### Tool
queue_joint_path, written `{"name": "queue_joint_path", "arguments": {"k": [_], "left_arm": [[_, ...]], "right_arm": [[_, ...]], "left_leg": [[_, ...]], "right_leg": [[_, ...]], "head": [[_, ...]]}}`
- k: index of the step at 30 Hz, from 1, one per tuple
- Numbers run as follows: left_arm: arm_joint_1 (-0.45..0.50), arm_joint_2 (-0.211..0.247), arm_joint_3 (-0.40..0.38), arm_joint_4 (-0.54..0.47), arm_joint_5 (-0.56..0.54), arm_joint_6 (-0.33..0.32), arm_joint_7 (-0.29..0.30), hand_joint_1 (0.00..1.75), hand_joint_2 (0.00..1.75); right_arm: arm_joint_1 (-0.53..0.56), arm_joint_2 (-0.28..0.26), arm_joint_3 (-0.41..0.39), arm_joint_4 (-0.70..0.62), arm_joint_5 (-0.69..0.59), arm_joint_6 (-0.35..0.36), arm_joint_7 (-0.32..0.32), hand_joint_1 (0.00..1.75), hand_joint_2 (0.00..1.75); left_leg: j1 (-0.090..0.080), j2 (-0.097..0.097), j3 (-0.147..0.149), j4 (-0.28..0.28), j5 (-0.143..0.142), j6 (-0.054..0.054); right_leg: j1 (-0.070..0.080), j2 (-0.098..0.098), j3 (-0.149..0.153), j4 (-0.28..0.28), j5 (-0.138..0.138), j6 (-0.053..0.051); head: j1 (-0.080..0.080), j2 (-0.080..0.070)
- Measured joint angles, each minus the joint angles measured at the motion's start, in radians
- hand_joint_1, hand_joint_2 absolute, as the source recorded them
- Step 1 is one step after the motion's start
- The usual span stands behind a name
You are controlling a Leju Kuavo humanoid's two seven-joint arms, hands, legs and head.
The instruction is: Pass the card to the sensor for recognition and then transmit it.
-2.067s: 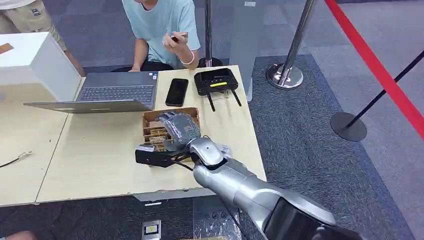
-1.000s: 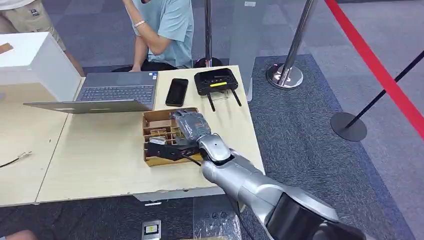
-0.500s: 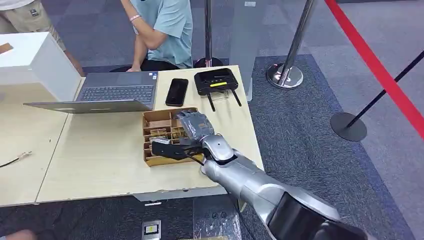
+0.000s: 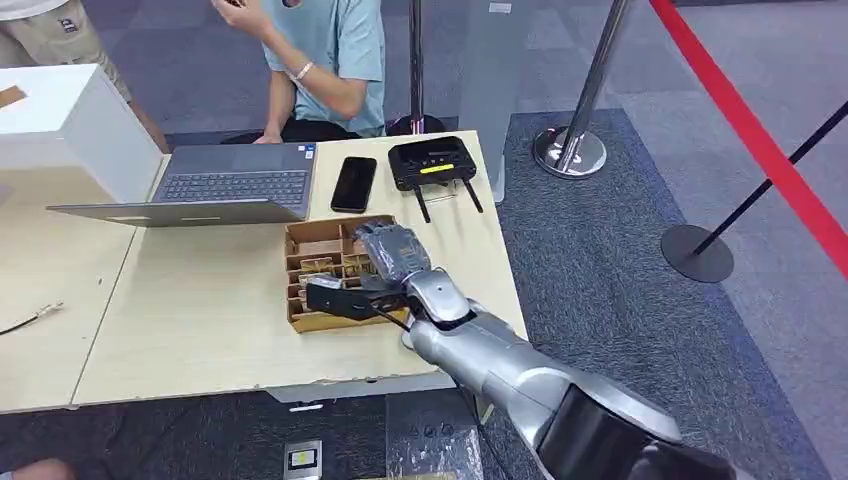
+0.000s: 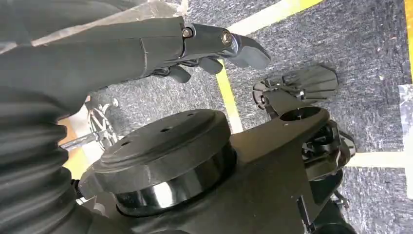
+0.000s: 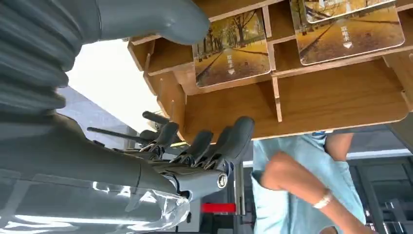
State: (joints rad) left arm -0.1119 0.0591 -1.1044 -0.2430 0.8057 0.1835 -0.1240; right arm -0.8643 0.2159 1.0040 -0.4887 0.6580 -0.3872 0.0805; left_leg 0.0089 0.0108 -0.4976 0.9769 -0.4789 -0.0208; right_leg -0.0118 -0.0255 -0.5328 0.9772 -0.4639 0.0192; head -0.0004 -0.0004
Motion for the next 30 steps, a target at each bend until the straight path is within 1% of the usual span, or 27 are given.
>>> {"name": "queue_joint_path", "arguments": {"k": [6,8,13,21,30], "left_arm": [[0.000,-0.002,0.000,0.000,-0.003,0.000,0.000,0.00,1.75],[0.000,-0.002,0.000,0.000,-0.003,0.000,-0.001,0.00,1.75],[0.000,-0.003,0.000,0.000,-0.002,0.000,-0.002,0.00,1.75],[0.000,-0.004,0.000,0.000,0.000,0.000,-0.002,0.00,1.75],[0.000,-0.005,0.000,0.000,0.000,0.000,-0.002,0.00,1.75]], "right_arm": [[0.004,-0.002,-0.002,0.000,-0.013,-0.005,-0.007,0.59,1.75],[0.006,-0.002,-0.006,0.000,-0.024,-0.007,-0.013,0.63,1.75],[0.017,-0.003,-0.018,0.000,-0.048,-0.021,-0.029,0.63,1.75],[0.034,-0.003,-0.027,0.001,-0.056,-0.027,-0.036,0.56,1.75],[0.041,-0.003,-0.033,0.001,-0.059,-0.027,-0.041,0.56,1.75]], "left_leg": [[0.000,0.000,0.000,0.000,0.000,0.000],[0.000,0.000,0.000,0.000,0.000,0.000],[0.000,0.000,0.000,0.000,0.000,0.000],[0.000,0.000,0.000,0.000,0.000,0.000],[0.000,0.000,0.000,0.000,0.000,0.000]], "right_leg": [[0.000,0.000,0.000,0.000,0.000,0.000],[0.000,0.000,0.000,0.000,0.000,0.000],[0.000,0.000,0.000,0.000,0.000,0.000],[0.000,0.000,0.000,0.000,0.000,0.000],[0.000,0.000,0.000,0.000,0.000,0.000]], "head": [[0.000,0.000],[0.000,0.000],[0.000,0.000],[0.000,0.000],[0.000,0.000]]}}
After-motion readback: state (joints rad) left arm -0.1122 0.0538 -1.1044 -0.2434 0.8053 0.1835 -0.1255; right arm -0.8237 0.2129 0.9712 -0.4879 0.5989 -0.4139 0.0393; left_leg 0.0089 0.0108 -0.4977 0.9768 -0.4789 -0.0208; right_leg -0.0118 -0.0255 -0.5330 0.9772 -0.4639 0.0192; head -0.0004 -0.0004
